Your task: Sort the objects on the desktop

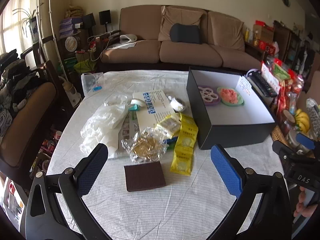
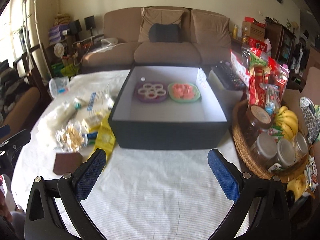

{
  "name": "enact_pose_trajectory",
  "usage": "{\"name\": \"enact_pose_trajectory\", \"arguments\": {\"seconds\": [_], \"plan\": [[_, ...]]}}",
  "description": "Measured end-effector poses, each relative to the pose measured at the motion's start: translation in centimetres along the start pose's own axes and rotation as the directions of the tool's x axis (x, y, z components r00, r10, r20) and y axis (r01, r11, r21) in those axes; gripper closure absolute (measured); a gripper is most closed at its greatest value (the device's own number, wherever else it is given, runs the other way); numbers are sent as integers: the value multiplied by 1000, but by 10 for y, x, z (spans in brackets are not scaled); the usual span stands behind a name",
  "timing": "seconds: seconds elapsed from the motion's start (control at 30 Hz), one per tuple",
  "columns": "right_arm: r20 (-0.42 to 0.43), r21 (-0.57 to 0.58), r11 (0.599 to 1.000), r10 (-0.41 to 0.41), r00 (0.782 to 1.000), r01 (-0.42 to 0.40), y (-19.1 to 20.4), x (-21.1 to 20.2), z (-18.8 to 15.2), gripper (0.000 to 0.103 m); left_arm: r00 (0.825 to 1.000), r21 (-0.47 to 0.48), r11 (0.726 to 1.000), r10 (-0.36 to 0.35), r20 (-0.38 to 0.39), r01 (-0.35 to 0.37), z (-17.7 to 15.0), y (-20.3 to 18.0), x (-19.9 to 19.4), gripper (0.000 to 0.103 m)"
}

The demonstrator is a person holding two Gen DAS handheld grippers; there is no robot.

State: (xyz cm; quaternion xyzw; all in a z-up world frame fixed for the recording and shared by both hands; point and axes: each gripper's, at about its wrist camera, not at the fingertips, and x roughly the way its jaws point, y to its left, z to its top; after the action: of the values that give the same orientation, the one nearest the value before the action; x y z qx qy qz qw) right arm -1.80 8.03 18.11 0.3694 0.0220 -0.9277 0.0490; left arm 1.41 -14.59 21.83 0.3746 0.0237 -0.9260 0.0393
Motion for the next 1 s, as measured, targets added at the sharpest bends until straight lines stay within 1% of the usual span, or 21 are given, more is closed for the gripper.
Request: {"name": "enact_pose_trajectory", "arguments": {"seconds": [0.13,0.27,0.43,0.53,0.6,0.67,0.73,0.8,0.9,1.0], "plan": [[11,2,1000,-6,1000,6,0,-2,17,0,1000,0,1000,2,11,-2,22,1,0,0],[15,-8,1000,-23,1000,24,-2,4,32,0,1000,6,1000,6,8,-6,39,-3,9,0],[9,-21,999,-44,999,44,-8,20,44,0,1000,14,1000,11,0,-11,50,-6,27,0],[5,-18,999,-49,999,49,-11,29,51,0,1000,15,1000,13,-5,-13,52,1,37,0],[4,-17,999,-42,999,42,-13,33,53,0,1000,10,1000,11,-11,-11,48,10,43,0],[6,-26,999,-19,1000,19,-8,36,53,0,1000,-7,1000,5,-23,-6,39,28,49,0],[5,-40,999,7,1000,-7,0,39,50,0,999,-25,999,18,-32,-19,28,49,54,0],[0,-56,998,41,999,-41,12,43,47,0,998,-44,998,46,-44,-47,15,70,60,0],[-20,-81,991,101,995,-102,39,51,38,0,996,-80,994,65,-66,-71,-12,100,68,0],[-42,-112,979,168,985,-171,72,60,24,0,994,-121,991,40,-99,-52,-43,124,78,0]]}}
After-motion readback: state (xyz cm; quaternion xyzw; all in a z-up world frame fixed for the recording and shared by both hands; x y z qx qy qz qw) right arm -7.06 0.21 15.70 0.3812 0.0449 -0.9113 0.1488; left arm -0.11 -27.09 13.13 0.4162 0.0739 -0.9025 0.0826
